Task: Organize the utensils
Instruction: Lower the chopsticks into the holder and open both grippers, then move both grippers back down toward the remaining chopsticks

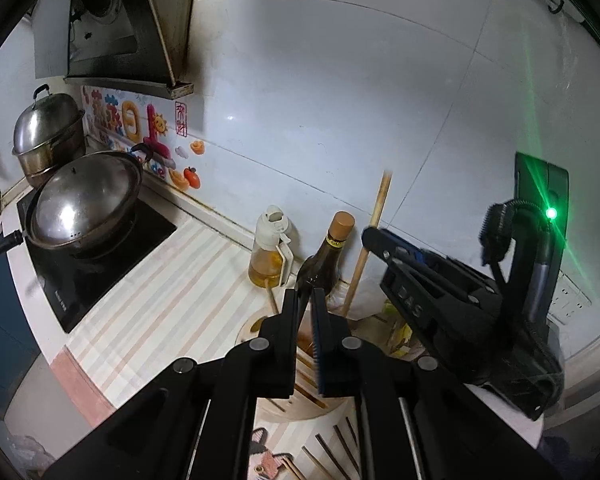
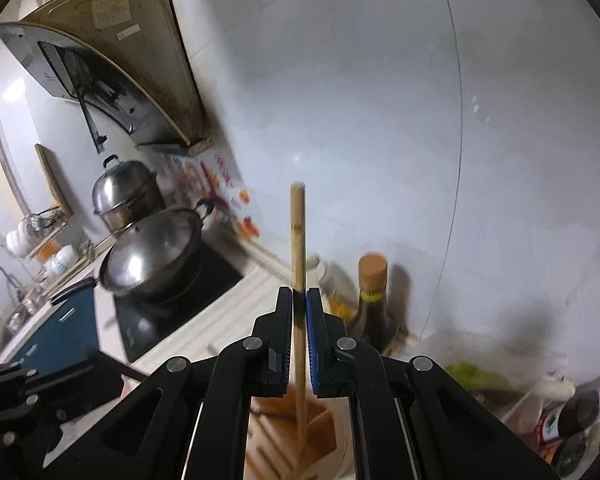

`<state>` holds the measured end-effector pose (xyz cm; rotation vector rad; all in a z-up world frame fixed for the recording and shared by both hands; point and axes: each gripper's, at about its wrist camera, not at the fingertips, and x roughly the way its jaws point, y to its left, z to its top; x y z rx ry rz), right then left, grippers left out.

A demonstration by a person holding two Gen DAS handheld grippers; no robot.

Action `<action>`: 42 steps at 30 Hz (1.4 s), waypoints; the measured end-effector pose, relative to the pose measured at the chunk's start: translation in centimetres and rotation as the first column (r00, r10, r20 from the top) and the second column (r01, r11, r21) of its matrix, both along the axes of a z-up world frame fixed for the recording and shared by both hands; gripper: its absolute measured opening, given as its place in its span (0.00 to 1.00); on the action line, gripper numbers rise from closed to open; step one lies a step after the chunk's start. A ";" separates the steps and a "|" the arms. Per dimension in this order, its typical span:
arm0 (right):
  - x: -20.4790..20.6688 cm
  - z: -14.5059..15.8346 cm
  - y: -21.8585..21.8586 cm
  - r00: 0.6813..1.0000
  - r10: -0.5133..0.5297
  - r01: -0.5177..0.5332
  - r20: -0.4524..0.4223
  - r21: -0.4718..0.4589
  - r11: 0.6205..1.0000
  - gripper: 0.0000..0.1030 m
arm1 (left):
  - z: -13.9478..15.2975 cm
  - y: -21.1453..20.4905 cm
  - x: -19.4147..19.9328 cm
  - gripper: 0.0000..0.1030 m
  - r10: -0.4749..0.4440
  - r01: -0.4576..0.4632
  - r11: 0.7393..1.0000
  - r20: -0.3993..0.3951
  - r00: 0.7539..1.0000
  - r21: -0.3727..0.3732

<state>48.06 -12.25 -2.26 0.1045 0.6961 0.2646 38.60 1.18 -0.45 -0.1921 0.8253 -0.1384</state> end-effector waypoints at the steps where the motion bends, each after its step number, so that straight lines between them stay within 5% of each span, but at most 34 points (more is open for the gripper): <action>1: -0.2 0.2 -0.3 1.000 0.000 0.000 -0.016 0.010 1.000 0.29 | 0.2 0.0 -0.1 0.08 0.003 -0.003 1.000 -0.005 1.000 -0.005; 2: -0.5 0.4 -0.7 1.000 -0.001 0.002 -0.023 0.023 1.000 0.47 | 0.5 0.1 -0.2 0.09 0.005 -0.005 1.000 -0.006 1.000 -0.004; 4: -1.8 1.3 -2.0 1.000 -0.019 0.020 -0.020 0.050 0.999 0.54 | 1.3 0.2 -0.8 0.24 0.027 -0.027 0.999 0.011 1.000 0.034; 6: -3.1 2.2 -3.2 0.999 -0.033 0.034 -0.020 0.057 0.998 0.54 | 2.0 0.7 -1.8 0.77 0.062 -0.064 0.996 0.040 0.997 0.054; 7: -4.0 2.5 -4.0 0.999 -0.046 0.048 -0.026 0.064 0.997 0.56 | 2.3 1.1 -2.4 0.84 0.083 -0.087 0.995 0.057 0.995 0.054; 11: -7.3 3.0 -7.1 0.994 -0.105 0.108 -0.040 0.070 0.992 0.63 | 2.0 2.2 -4.7 0.91 0.131 -0.136 0.988 0.067 0.989 0.068; 13: -9.2 2.1 -8.7 0.987 -0.147 0.150 -0.065 0.048 0.987 0.63 | 0.8 2.5 -6.2 1.00 0.152 -0.158 0.984 0.071 0.986 0.087; 16: -11.6 -0.8 -10.5 0.977 -0.182 0.187 -0.109 0.029 0.982 0.65 | -2.3 2.7 -8.0 1.00 0.199 -0.205 0.969 0.053 0.979 0.141; 24: -14.5 -14.5 -12.5 0.913 -0.187 0.178 -0.363 -0.058 0.982 0.69 | -15.6 -0.2 -10.1 1.00 0.177 -0.127 0.964 -0.205 0.963 0.234; 27: -14.7 -19.4 -12.2 0.874 -0.148 0.124 -0.462 -0.081 0.989 0.49 | -20.7 -1.9 -10.5 1.00 0.169 -0.091 0.965 -0.322 0.932 0.245; 30: -14.5 -24.2 -11.7 0.817 -0.109 0.062 -0.567 -0.103 0.993 0.38 | -25.9 -3.6 -10.6 0.96 0.164 -0.068 0.972 -0.444 0.881 0.224; 34: -14.1 -27.7 -10.6 0.776 -0.086 0.005 -0.624 -0.130 0.991 0.38 | -30.1 -4.6 -10.7 0.73 0.158 -0.086 0.984 -0.551 0.819 0.155; 37: -13.8 -29.5 -10.0 0.753 -0.072 -0.027 -0.654 -0.139 0.990 0.37 | -32.0 -5.1 -10.6 0.58 0.148 -0.086 0.988 -0.583 0.799 0.132; 39: -13.6 -30.2 -9.7 0.745 -0.073 -0.050 -0.663 -0.165 0.985 0.30 | -32.8 -5.6 -10.6 0.28 0.141 -0.074 0.988 -0.596 0.791 0.136; 42: -13.4 -30.7 -9.0 0.740 -0.089 -0.089 -0.666 -0.228 0.970 0.07 | -33.4 -5.9 -10.6 0.06 0.132 -0.062 0.989 -0.592 0.795 0.136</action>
